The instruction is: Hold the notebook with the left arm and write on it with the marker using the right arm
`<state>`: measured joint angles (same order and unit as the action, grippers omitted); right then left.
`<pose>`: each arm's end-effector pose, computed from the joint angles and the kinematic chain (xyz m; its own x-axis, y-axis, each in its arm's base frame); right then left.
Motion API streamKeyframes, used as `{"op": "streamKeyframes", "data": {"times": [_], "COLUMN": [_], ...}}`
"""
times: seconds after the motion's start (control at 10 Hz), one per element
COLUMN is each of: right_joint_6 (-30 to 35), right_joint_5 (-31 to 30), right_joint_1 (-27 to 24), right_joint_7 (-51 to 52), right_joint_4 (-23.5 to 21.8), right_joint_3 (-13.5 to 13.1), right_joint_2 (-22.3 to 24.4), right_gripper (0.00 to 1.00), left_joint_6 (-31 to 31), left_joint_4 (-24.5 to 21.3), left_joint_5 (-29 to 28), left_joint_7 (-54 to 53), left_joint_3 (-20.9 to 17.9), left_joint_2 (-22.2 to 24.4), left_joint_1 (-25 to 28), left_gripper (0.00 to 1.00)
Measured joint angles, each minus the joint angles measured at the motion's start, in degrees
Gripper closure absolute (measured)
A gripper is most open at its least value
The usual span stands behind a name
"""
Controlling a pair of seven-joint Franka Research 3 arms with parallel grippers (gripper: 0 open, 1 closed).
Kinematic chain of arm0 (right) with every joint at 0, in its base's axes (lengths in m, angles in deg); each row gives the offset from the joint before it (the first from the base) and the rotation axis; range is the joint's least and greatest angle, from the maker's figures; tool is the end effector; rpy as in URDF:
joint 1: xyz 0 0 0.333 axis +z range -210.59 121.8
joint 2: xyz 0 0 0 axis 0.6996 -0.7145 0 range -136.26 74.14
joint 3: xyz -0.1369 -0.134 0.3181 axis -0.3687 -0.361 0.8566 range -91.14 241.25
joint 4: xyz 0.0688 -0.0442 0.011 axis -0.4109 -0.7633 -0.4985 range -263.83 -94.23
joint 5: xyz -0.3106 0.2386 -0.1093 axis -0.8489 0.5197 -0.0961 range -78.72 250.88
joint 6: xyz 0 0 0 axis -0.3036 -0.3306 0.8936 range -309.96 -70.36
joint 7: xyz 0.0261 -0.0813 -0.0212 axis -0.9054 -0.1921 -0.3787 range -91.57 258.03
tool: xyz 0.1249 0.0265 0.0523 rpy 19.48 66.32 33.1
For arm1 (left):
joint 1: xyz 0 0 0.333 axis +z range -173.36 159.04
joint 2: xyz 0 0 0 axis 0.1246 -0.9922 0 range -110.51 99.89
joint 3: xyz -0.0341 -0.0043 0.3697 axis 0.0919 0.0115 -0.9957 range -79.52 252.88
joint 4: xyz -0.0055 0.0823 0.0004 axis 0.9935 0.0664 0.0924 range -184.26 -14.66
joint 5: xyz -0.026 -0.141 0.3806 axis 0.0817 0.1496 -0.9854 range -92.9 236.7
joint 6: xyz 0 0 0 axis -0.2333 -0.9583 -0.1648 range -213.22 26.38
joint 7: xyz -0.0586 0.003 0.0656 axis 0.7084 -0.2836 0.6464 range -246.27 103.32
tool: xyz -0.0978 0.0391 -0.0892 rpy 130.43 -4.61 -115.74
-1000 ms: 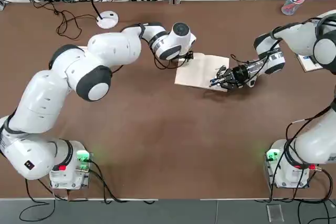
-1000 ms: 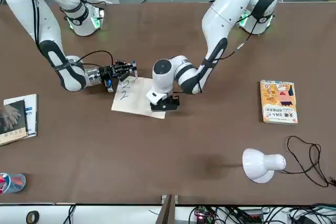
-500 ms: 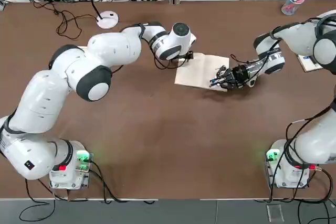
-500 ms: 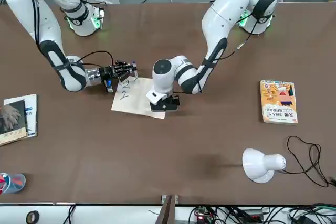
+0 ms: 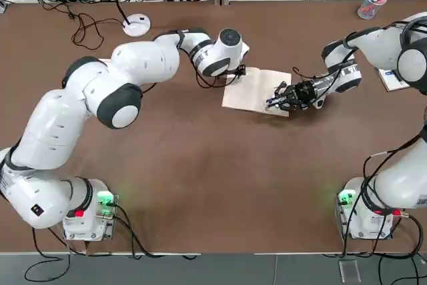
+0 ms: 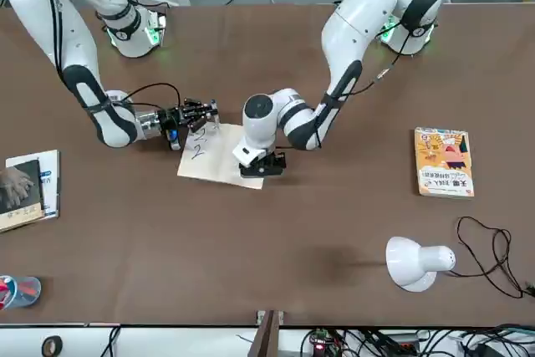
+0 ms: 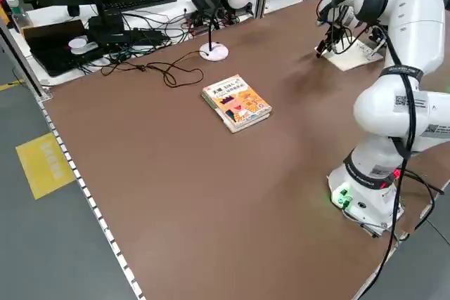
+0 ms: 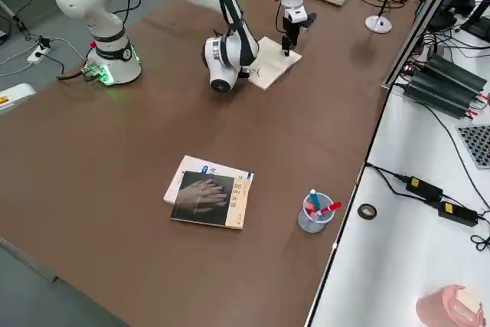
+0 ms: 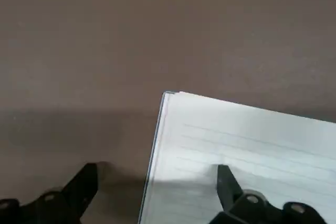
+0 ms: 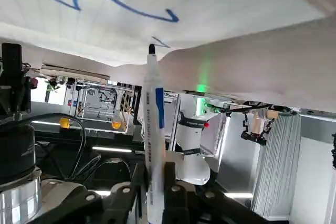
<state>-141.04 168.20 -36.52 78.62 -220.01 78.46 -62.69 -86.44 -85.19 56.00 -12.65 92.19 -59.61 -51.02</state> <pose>0.4314 0.2174 0.1474 0.2209 -0.0414 -0.9744 -0.9324 -0.3021 -0.1985 0.5445 -0.5952 0.1558 0.9857 0.0160 0.1678 0.0117 -0.9996 0.0264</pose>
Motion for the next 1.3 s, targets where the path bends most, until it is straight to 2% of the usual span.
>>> {"op": "streamKeyframes", "data": {"times": [1.3], "right_joint_6": [-0.75], "right_joint_5": [-0.16], "right_joint_1": [-0.43], "right_joint_7": [0.66], "right_joint_4": [1.64], "right_joint_3": [-0.50], "right_joint_2": [-0.29], "right_gripper": [0.83], "left_joint_6": [0.00], "left_joint_4": [0.00], "left_joint_5": [0.00], "left_joint_7": [0.00], "left_joint_3": [0.00], "left_joint_2": [0.00], "left_joint_1": [0.00], "left_gripper": [0.00]}}
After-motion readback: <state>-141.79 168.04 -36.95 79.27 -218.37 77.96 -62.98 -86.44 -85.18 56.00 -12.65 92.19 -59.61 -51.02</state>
